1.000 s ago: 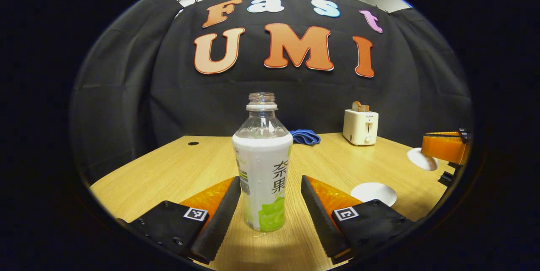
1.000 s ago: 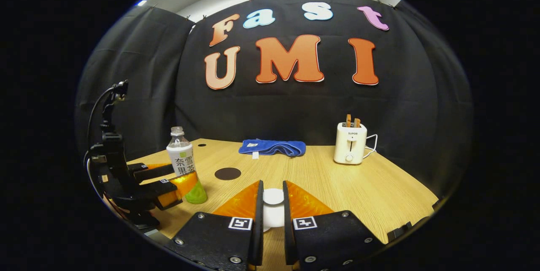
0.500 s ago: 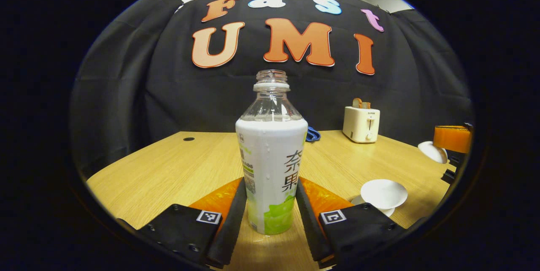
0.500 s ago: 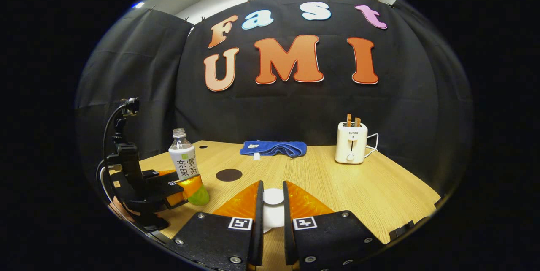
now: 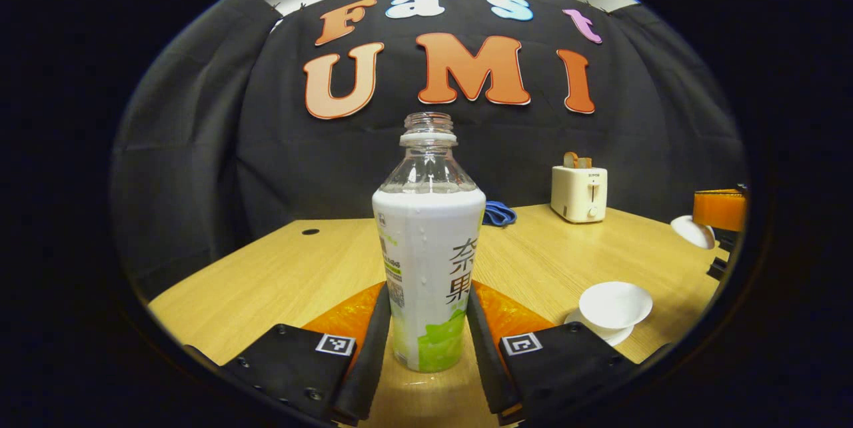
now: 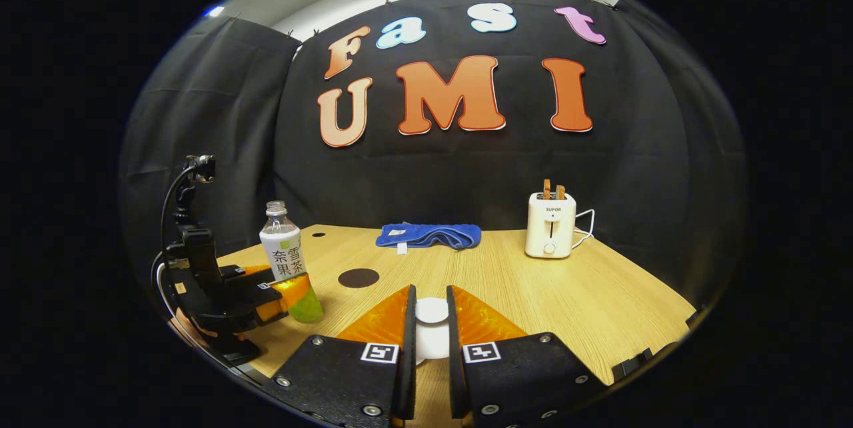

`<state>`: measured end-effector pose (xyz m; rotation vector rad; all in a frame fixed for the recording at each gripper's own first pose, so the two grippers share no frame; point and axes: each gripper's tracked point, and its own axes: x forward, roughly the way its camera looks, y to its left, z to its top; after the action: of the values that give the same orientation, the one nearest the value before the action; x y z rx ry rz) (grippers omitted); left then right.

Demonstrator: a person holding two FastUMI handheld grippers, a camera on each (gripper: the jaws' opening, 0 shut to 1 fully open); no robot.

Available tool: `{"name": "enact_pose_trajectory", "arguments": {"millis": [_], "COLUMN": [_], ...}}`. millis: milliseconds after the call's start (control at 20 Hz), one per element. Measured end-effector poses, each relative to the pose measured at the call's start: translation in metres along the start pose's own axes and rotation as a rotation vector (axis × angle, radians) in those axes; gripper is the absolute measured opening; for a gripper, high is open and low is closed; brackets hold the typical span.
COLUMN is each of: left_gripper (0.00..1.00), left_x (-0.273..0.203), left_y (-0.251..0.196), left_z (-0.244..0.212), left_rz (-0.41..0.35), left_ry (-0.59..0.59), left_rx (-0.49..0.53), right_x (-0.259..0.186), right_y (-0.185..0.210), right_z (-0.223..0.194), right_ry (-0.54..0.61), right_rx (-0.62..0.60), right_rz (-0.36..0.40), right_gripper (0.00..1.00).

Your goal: Open the teacup lid with one hand, grasp the water bottle and pour water into the teacup with the other hand; after pouring, place the water bottle on the coaster and then close the teacup lid.

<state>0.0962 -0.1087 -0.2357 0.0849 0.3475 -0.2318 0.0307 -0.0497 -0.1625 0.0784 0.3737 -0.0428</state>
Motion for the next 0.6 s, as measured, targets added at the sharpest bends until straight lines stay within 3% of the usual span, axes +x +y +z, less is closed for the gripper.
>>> {"name": "enact_pose_trajectory", "arguments": {"millis": [250, 600], "left_gripper": [0.65, 0.65], "left_x": [-0.003, -0.011], "left_y": [0.01, 0.008], "left_z": [0.005, 0.009], "left_rz": [0.035, 0.043], "left_ry": [0.011, 0.0], "left_rx": [0.128, 0.382], "right_x": [-0.001, -0.006], "right_y": [-0.009, -0.015], "right_z": [0.003, 0.006], "right_ry": [-0.005, -0.016], "right_rx": [0.017, 0.028], "right_rz": [-0.011, -0.02], "right_gripper": [0.21, 0.21]}}
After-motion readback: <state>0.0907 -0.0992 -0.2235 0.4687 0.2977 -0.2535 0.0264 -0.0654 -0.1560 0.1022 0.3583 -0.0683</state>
